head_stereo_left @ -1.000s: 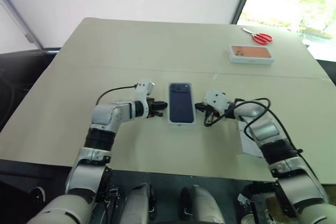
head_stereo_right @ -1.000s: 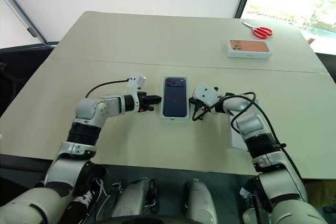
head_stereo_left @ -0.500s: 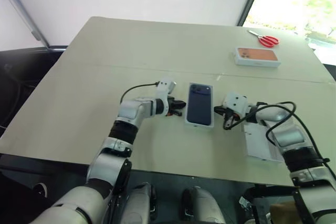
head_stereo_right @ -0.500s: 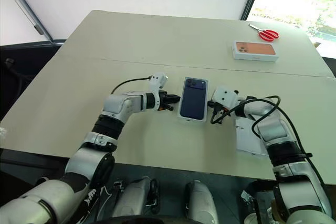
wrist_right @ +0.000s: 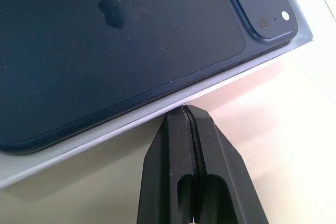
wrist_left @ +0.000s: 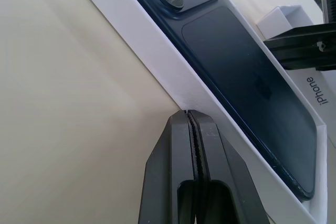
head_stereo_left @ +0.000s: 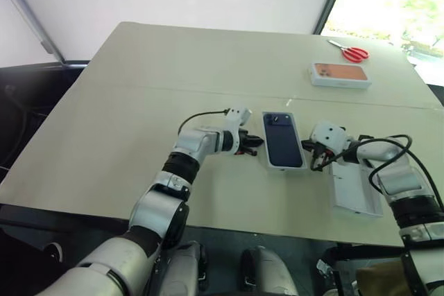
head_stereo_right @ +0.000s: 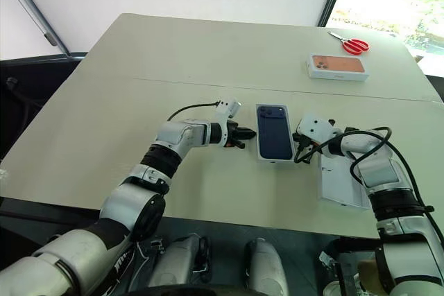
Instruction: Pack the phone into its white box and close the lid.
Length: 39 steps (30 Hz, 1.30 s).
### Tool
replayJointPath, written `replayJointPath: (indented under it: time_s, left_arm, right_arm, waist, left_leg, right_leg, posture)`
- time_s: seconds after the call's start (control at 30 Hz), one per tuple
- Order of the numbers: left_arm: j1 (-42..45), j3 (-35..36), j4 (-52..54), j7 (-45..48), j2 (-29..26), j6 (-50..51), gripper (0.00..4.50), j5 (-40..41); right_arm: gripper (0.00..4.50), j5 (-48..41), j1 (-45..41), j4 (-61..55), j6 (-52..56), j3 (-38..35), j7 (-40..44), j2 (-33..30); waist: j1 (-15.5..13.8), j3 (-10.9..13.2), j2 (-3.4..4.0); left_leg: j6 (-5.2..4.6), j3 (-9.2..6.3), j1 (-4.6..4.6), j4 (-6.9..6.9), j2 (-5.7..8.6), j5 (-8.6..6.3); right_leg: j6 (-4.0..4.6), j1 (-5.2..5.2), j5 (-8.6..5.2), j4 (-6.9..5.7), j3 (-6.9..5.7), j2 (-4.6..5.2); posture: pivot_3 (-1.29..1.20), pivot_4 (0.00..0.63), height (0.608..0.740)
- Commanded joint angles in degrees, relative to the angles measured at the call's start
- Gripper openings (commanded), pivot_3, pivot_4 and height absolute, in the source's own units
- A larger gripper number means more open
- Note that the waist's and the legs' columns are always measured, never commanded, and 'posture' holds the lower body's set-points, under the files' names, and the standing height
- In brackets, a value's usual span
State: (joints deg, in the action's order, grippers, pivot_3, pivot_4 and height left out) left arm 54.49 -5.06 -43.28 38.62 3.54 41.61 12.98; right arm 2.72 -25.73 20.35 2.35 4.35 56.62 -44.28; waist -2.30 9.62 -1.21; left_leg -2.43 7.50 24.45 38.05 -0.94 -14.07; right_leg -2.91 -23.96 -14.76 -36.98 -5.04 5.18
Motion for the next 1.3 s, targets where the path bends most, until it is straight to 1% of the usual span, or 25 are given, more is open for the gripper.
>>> replayJointPath:
  time_s: [0.03,0.4,0.5,0.63,0.73,0.83,0.9,0.97,1.07,1.17,1.3]
  left_arm:
    - [1.6,-0.5,-0.1,1.5,3.1,-1.0,0.07,0.9]
    - [1.1,-0.1,-0.2,1.4,1.8,-2.0,0.07,0.3]
    - [0.8,0.3,1.2,1.8,1.2,-1.1,0.07,0.9]
    - [-1.1,0.5,6.6,2.9,-1.1,1.3,0.07,1.9]
    - [-4.0,0.2,13.3,4.0,-4.3,3.9,0.07,2.3]
    - [-6.5,0.4,17.9,4.1,-6.7,5.2,0.07,2.9]
    - [-7.5,0.7,19.3,3.4,-7.8,4.7,0.07,2.7]
    - [-8.3,2.8,20.5,3.0,-8.7,6.4,0.07,4.4]
    - [-10.3,3.4,24.2,3.2,-11.4,5.8,0.07,4.7]
    - [-11.6,4.5,27.4,3.1,-13.4,6.4,0.07,6.3]
    - [-13.2,4.3,30.5,3.6,-15.2,5.6,0.07,6.6]
  right_arm:
    - [0.0,-0.2,-0.6,-0.3,-1.4,0.9,1.1,0.0]
    - [0.0,0.2,-0.8,0.7,-1.6,1.1,1.8,0.3]
    - [0.0,-0.2,-1.3,0.9,-1.9,0.8,2.0,0.3]
    - [0.0,-2.1,-1.7,-2.0,0.7,-0.5,3.3,-0.2]
    - [0.0,-3.1,-1.0,-4.7,1.9,-1.3,4.6,-1.7]
    - [0.0,-3.6,0.4,-5.9,2.6,-1.9,5.9,-3.4]
    - [0.0,-4.2,1.2,-6.2,2.8,-2.4,6.4,-4.3]
    - [0.0,-5.0,1.8,-6.7,4.2,-3.3,6.5,-5.2]
    - [0.0,-6.3,4.2,-7.4,5.6,-4.5,8.3,-7.6]
    - [0.0,-5.1,6.0,-6.1,3.4,-4.4,8.3,-9.9]
    - [0.0,-4.9,4.1,-4.2,2.4,-4.6,6.2,-10.3]
  waist:
    - [0.0,0.0,0.0]
    - [0.1,0.0,0.0]
    - [0.2,0.0,0.0]
    - [0.5,0.0,0.04]
    - [1.5,0.1,0.1]
    - [1.8,0.1,0.13]
    - [1.9,0.1,0.14]
    - [2.0,0.1,0.14]
    - [2.0,0.1,0.16]
    - [1.9,0.1,0.17]
    - [1.8,0.1,0.18]
  left_leg:
    - [0.0,0.0,0.0,0.0,0.0,0.0]
    - [0.01,0.0,0.0,0.0,-0.01,0.0]
    - [0.01,0.0,0.0,0.0,-0.01,-0.01]
    - [0.01,0.01,0.03,-0.02,-0.02,0.0]
    - [0.05,0.01,0.07,-0.07,-0.04,0.03]
    - [0.1,0.01,0.08,-0.11,-0.06,0.07]
    - [0.12,0.01,0.06,-0.11,-0.06,0.07]
    - [0.12,0.01,0.06,-0.11,-0.07,0.08]
    - [0.13,0.01,0.07,-0.12,-0.07,0.08]
    - [0.13,0.02,0.06,-0.13,-0.08,0.08]
    - [0.15,0.01,0.06,-0.11,-0.08,0.08]
  right_leg:
    - [0.0,0.0,0.0,0.0,0.0,0.0]
    - [-0.01,-0.03,0.0,0.0,0.0,0.0]
    - [-0.01,-0.03,0.0,0.0,0.0,0.0]
    - [-0.02,-0.1,0.0,-0.03,0.0,0.0]
    - [-0.04,-0.18,0.01,-0.07,0.0,0.0]
    - [-0.1,-0.21,0.02,-0.11,-0.01,-0.02]
    - [-0.11,-0.2,0.02,-0.13,-0.01,-0.03]
    - [-0.12,-0.21,0.02,-0.12,-0.01,-0.03]
    - [-0.13,-0.23,0.01,-0.12,-0.01,-0.03]
    - [-0.14,-0.23,0.01,-0.12,-0.01,-0.03]
    - [-0.12,-0.21,0.0,-0.11,-0.01,-0.03]
  posture:
    - [0.0,0.15,0.74]
    - [0.0,0.15,0.74]
    - [0.0,0.15,0.74]
    - [0.0,0.15,0.74]
    - [0.0,0.15,0.74]
    - [0.0,0.15,0.74]
    - [0.0,0.15,0.74]
    - [0.0,0.15,0.74]
    - [0.0,0.15,0.74]
    - [0.0,0.15,0.74]
    - [0.0,0.15,0.74]
